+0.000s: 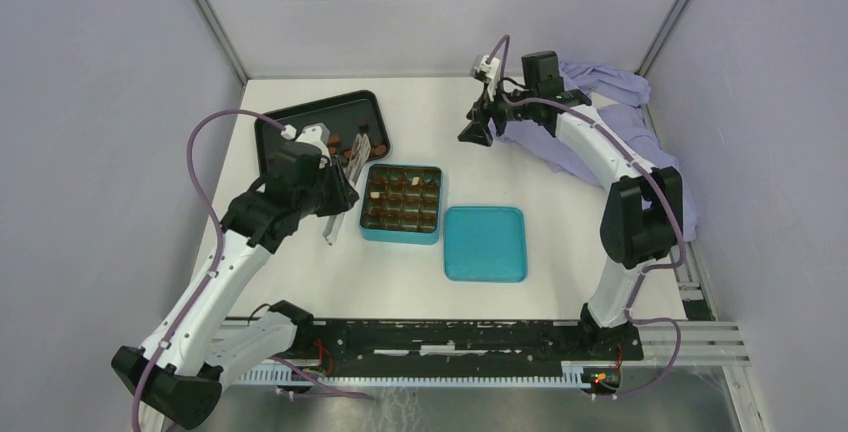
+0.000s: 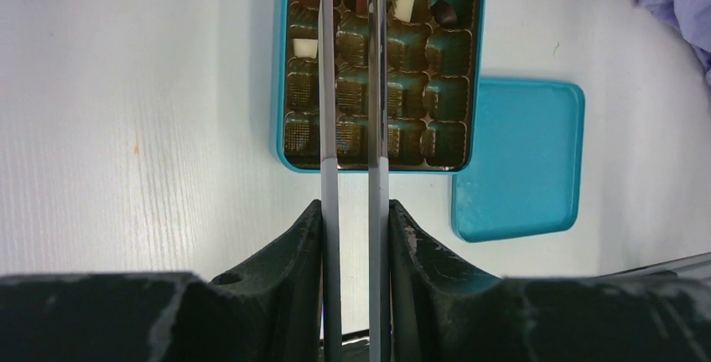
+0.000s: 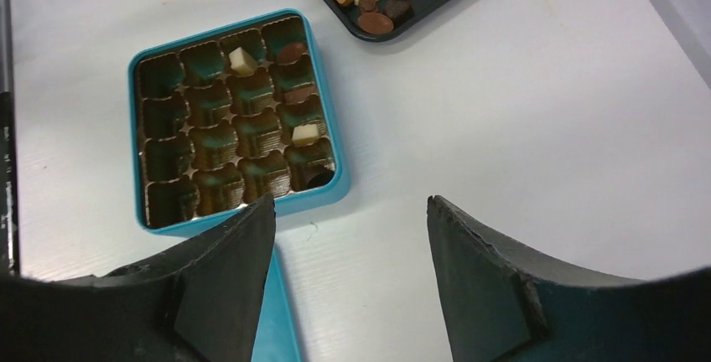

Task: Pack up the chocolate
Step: Adjust the packing box at the center of the board, then pick up the fake chocolate from the plate.

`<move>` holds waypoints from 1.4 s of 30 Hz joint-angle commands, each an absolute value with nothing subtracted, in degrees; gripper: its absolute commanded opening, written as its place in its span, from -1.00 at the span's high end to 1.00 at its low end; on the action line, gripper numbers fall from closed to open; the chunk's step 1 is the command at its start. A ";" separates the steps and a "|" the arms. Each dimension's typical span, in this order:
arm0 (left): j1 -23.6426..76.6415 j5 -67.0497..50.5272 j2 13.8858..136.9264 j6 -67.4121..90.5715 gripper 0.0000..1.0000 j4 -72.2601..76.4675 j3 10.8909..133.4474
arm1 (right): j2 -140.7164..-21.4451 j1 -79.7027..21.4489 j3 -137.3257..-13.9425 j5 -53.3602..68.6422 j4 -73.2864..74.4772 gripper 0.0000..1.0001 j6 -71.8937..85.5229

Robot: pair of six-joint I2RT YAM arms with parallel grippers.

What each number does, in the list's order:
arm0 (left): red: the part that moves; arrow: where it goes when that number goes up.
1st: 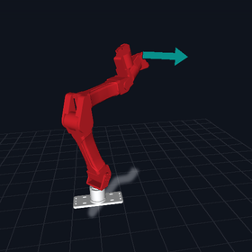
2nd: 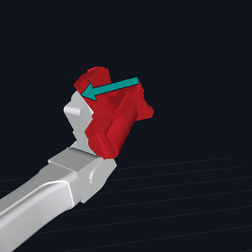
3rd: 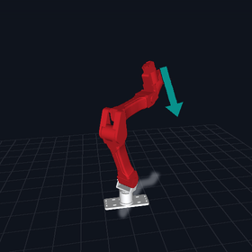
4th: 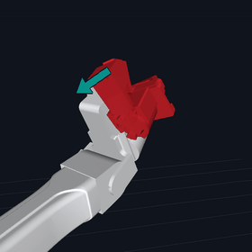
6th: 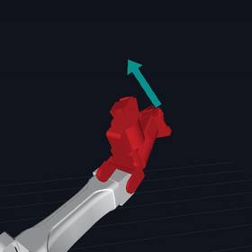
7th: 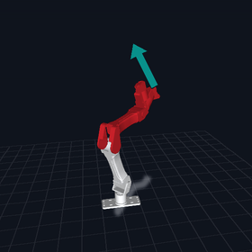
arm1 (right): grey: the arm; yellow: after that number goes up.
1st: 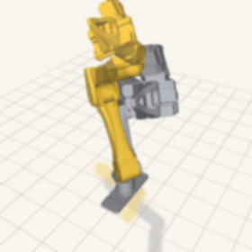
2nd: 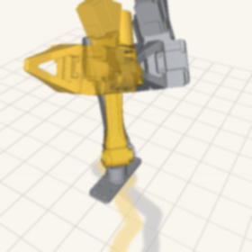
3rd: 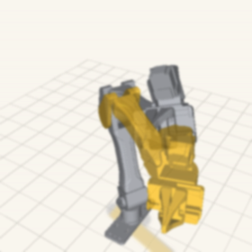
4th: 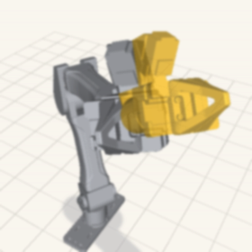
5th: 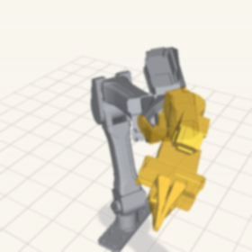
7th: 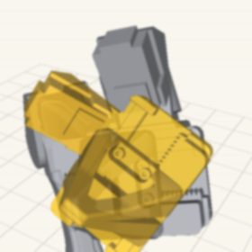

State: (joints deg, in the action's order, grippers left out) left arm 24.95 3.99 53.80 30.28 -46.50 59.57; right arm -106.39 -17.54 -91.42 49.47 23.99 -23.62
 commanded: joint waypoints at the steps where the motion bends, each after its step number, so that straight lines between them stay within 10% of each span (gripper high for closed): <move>1: 25.26 4.83 54.10 30.67 0.33 -43.08 61.11 | -100.55 -17.07 -86.93 53.68 21.90 -0.46 -20.73; 42: 8.80 2.39 81.98 15.34 0.31 -37.97 71.71 | -85.16 -9.35 -62.16 53.14 16.70 -0.53 -27.24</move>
